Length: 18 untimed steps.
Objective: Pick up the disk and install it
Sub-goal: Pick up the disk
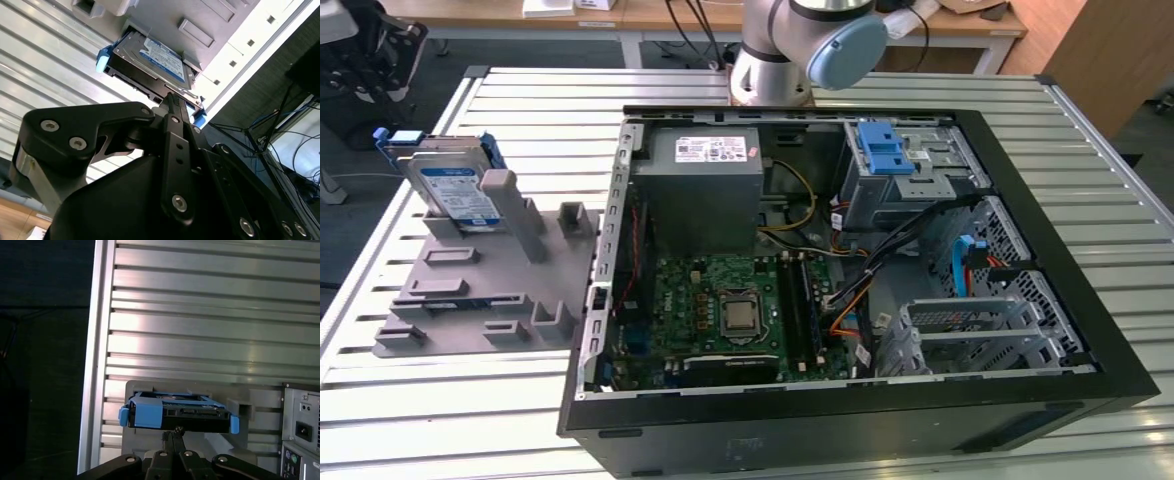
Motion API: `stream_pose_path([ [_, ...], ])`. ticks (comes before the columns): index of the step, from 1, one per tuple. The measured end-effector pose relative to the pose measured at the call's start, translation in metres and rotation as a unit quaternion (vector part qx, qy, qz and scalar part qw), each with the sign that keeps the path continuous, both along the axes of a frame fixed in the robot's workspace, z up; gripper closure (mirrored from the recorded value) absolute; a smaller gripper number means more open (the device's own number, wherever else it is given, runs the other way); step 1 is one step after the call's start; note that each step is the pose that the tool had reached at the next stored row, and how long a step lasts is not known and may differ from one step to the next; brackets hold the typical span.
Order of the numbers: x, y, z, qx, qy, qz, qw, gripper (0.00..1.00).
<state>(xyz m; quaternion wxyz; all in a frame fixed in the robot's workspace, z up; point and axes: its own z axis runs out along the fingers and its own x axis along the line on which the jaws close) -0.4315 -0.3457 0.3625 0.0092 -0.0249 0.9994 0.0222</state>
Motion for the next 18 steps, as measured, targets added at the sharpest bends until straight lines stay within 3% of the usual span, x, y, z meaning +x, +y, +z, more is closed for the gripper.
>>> stream_pose_path([
  [18, 0.0000, 0.0000, 0.0000, 0.0000, 0.0000, 0.013, 0.9999, 0.89],
])
